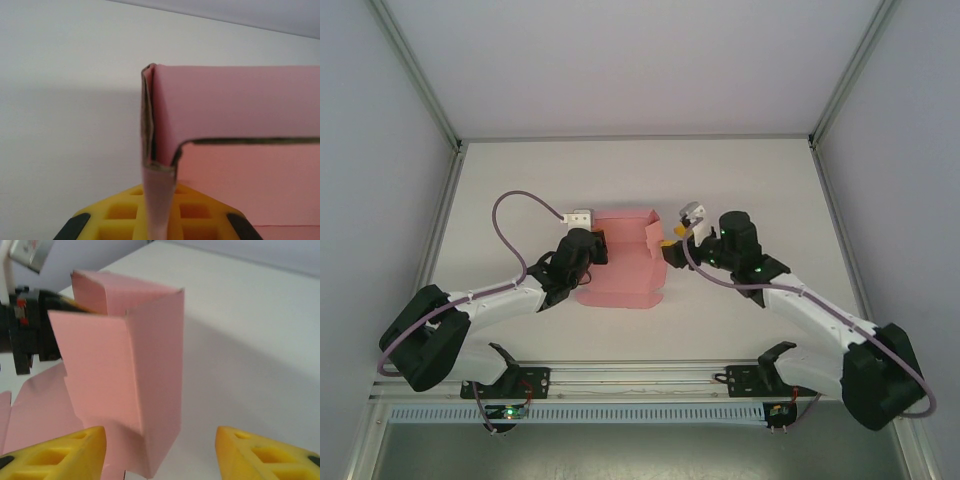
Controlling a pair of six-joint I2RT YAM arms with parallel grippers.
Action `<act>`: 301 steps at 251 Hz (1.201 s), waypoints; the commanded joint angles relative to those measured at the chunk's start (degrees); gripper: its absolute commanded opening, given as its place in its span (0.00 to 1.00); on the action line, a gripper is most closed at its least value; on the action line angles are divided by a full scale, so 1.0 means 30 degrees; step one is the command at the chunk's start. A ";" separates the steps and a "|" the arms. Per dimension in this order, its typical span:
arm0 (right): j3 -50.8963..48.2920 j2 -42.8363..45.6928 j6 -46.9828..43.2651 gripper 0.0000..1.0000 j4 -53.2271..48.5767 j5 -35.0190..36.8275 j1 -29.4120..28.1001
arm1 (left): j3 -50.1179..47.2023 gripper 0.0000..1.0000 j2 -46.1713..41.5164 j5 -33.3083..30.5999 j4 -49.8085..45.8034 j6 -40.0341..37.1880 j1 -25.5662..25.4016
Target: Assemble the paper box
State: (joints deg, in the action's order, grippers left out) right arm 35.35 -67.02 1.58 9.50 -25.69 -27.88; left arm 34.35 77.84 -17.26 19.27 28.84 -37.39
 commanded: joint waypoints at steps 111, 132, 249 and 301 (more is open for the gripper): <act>0.2755 -0.2790 0.0292 0.41 0.1112 0.3346 -0.1328 | 0.0190 0.00 -0.0167 0.0268 0.0595 -0.0217 0.0111; 0.2891 -0.3151 0.0215 0.42 0.1186 0.6140 -0.2160 | 0.0277 0.00 -0.0110 0.0289 0.0550 -0.0079 0.0101; 0.4539 -0.6473 0.1241 0.00 0.1107 2.1243 -0.4694 | 0.0803 0.00 -0.0232 -0.0193 -0.0848 0.0785 -0.0105; 0.6975 -0.8700 0.3515 0.00 -0.2509 2.8098 -0.4789 | 0.3774 0.00 0.0734 -0.5935 -0.8289 0.4407 -0.0706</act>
State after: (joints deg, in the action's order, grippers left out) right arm 52.69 -90.19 6.81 11.31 33.04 -45.32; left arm 40.77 78.96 -22.44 11.73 34.02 -38.59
